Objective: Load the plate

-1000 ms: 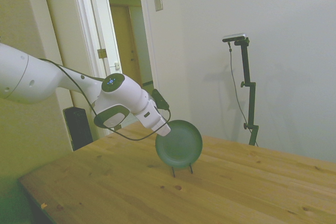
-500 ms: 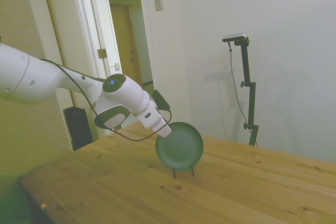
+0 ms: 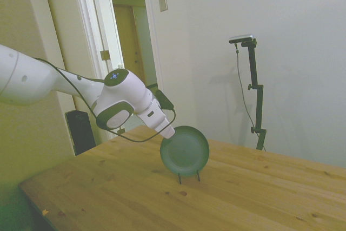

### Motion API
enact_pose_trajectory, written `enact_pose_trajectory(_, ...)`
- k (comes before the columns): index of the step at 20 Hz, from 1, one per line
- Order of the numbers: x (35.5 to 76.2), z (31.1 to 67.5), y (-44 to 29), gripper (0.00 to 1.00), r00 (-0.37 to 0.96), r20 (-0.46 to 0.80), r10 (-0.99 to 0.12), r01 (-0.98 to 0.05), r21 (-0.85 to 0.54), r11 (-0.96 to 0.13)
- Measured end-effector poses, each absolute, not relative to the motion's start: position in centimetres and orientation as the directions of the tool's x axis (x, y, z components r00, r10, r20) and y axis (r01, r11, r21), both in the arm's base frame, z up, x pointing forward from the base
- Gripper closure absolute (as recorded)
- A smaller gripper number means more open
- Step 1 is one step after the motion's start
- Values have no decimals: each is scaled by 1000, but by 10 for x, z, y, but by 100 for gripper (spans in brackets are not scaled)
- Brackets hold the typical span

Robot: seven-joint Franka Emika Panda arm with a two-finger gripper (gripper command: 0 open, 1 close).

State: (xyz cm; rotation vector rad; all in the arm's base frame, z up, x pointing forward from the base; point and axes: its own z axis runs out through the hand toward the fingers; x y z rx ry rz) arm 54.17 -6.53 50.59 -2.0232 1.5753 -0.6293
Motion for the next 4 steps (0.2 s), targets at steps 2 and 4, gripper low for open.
enact_pose_trajectory(2, 522, 533, -68, 0, 255, 28, -966, -774, -593, -222)
enact_pose_trajectory(4, 500, 548, -67, 0, 306, -4, -952, -815, -519, -260)
